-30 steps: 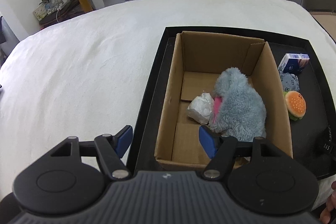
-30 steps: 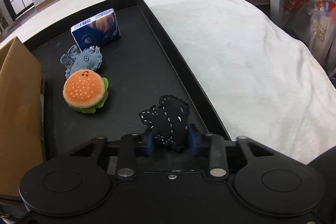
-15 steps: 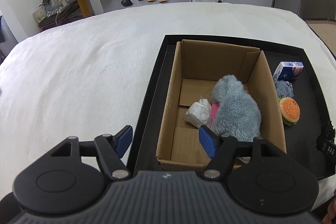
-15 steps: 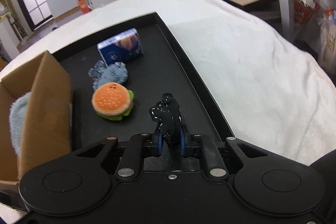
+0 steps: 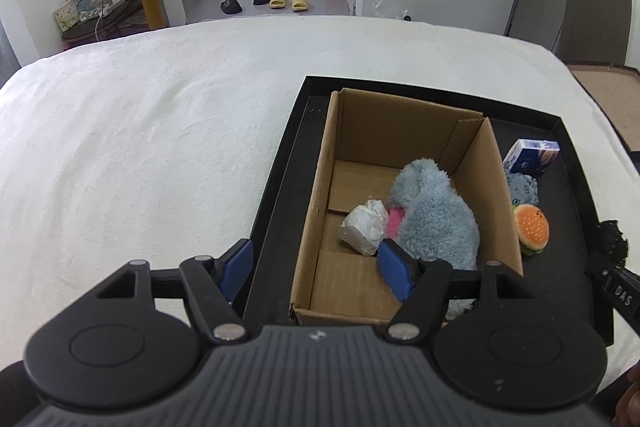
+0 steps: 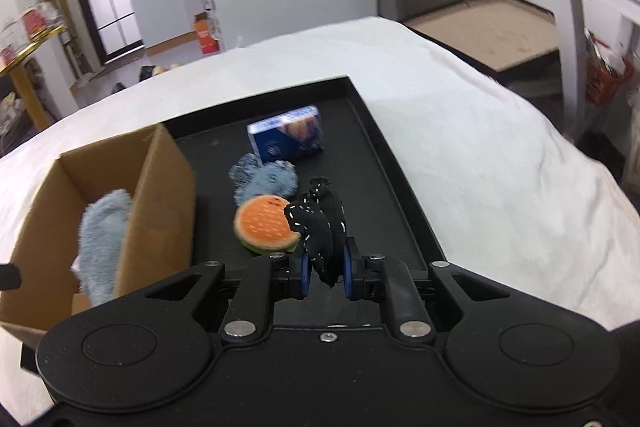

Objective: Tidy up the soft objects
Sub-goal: 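Carry the black stitched plush into the box with the right tool and release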

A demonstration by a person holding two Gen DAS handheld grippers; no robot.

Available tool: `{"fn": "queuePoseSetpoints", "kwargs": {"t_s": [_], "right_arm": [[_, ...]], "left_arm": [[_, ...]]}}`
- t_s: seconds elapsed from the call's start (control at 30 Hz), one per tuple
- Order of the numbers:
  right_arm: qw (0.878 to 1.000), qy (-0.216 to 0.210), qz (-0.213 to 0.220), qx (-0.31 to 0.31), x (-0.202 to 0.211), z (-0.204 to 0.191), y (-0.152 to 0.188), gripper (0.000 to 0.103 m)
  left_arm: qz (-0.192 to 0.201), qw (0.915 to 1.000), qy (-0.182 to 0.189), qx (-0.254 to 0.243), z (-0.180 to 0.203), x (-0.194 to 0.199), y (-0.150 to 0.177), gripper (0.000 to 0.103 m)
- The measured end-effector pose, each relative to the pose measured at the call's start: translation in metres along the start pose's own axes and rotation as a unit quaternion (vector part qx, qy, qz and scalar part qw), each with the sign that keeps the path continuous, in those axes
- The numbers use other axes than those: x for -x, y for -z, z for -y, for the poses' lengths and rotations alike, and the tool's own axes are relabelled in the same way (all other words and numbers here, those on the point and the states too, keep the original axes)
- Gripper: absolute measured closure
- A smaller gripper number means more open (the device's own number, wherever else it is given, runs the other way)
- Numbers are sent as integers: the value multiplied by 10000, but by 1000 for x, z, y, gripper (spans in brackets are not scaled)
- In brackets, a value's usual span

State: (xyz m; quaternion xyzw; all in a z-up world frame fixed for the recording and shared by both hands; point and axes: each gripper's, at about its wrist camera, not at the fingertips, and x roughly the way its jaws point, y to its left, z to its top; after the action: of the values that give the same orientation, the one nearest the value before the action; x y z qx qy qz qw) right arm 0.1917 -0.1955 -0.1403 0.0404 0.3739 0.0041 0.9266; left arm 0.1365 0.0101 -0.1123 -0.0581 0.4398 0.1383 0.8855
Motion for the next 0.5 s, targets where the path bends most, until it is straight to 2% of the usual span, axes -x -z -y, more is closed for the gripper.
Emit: {"fn": "queuePoseSetpoints", "kwargs": {"t_s": [0.5], "right_arm": [[9944, -802, 179, 660, 17, -59, -21, 87]], "left_arm": [[-122, 9987, 405, 276, -14, -9, -1, 36]]}}
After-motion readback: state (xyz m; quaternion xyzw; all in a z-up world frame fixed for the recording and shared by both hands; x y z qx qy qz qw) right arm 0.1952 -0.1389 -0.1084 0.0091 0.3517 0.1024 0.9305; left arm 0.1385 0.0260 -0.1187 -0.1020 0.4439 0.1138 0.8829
